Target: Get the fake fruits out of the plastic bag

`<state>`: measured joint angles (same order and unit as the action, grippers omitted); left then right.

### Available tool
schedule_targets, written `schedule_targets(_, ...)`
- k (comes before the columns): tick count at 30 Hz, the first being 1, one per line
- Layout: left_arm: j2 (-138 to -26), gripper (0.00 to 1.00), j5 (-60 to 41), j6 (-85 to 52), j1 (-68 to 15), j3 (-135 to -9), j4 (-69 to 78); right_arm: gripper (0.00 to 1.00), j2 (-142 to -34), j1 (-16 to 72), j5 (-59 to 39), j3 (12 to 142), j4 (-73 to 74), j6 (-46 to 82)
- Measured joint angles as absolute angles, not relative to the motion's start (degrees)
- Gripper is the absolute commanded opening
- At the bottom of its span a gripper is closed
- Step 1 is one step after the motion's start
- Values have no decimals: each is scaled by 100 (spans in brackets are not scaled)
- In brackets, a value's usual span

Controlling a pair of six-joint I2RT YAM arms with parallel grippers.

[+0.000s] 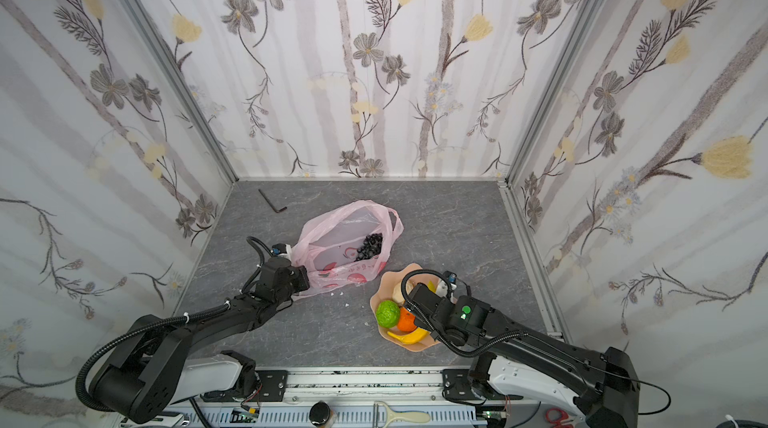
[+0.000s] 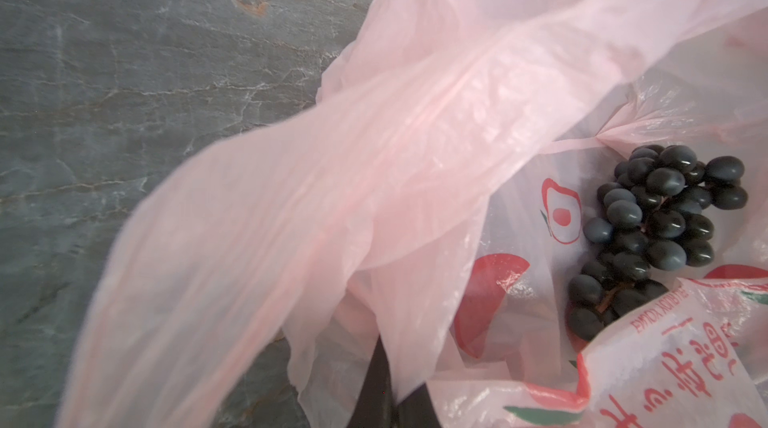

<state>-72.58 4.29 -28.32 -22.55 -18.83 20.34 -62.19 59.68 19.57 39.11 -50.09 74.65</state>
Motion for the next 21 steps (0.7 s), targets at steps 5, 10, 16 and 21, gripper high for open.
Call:
schedule_targets(5, -7223, 0, 427, -2832, -2257, -1872, 2073, 33, -6386, 6095, 2080, 3894, -4840, 7531)
schedule_targets(10, -7041, 0, 432, -2832, -2257, -1837, 2119, 33, -6482, 6182, 2237, 3894, -4812, 7618)
schedule_targets(16, -6978, 0, 438, -2832, -2255, -1800, 2119, 41, -6593, 6257, 2340, 3903, -4772, 7690)
schedule_targets(21, -6978, 0, 438, -2834, -2257, -1800, 2119, 48, -6576, 6318, 2394, 3977, -4838, 7741)
